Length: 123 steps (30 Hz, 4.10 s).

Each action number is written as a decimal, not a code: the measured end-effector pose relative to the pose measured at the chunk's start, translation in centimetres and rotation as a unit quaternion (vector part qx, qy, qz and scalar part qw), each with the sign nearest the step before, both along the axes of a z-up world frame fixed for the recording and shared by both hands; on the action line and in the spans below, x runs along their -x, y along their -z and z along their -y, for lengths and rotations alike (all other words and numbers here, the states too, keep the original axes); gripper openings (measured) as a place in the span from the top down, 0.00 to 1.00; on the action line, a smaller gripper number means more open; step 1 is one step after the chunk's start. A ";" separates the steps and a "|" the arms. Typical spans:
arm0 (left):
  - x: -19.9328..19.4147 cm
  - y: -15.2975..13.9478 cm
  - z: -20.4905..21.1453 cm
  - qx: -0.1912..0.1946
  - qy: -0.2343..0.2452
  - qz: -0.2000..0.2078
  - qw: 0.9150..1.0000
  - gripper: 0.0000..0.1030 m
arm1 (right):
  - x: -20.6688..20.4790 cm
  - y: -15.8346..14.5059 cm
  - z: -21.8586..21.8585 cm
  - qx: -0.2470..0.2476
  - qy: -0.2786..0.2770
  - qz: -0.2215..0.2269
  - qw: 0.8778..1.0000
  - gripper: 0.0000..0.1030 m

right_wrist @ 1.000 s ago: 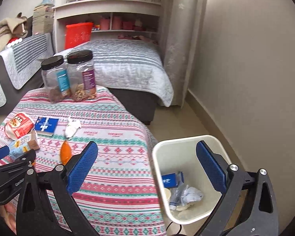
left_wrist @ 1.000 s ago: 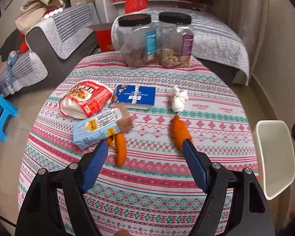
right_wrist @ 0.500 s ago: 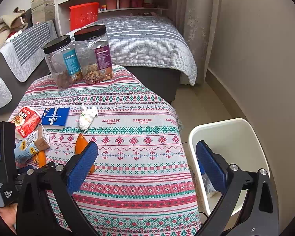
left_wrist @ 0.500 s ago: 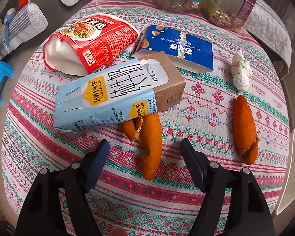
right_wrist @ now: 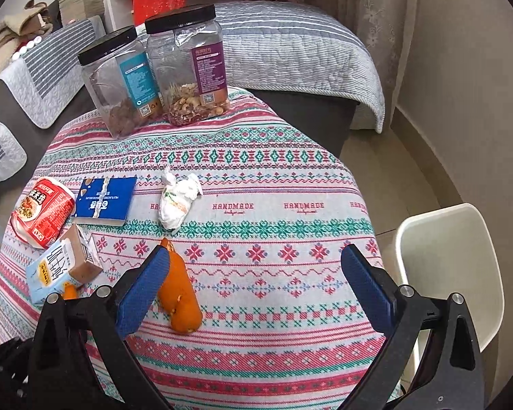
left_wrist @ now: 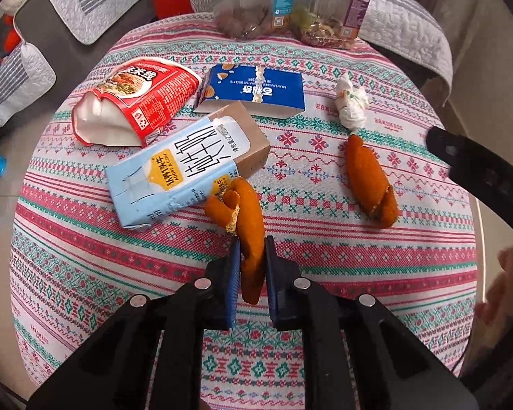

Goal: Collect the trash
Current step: 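Grasp the white plastic bag bundle with the right tool while the left holds the sweet potato, then carry the plastic bag bundle to the wastebasket and open the right tool, then lower the sweet potato into the wastebasket and open the left tool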

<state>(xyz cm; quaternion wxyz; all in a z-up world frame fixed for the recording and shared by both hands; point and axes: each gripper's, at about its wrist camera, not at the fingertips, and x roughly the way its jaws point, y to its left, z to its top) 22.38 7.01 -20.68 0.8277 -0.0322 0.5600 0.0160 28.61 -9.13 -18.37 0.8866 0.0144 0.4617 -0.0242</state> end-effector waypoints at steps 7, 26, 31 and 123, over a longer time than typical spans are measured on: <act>1.9 -2.1 -2.3 0.003 -0.009 0.013 1.000 0.87 | -4.6 1.8 -2.4 -0.019 -0.011 -0.010 1.000 0.07; 1.2 -4.7 -4.3 0.013 -0.049 0.059 0.997 0.87 | -4.7 2.6 -3.4 -0.081 -0.090 -0.021 0.992 0.72; 1.8 -6.4 -4.9 0.021 -0.058 0.082 0.995 0.87 | -1.7 -1.0 -3.0 -0.083 -0.105 0.009 0.991 0.72; 4.9 -8.4 29.5 0.089 0.216 0.166 0.958 0.84 | 17.8 -9.6 31.3 0.024 0.226 0.131 0.965 0.21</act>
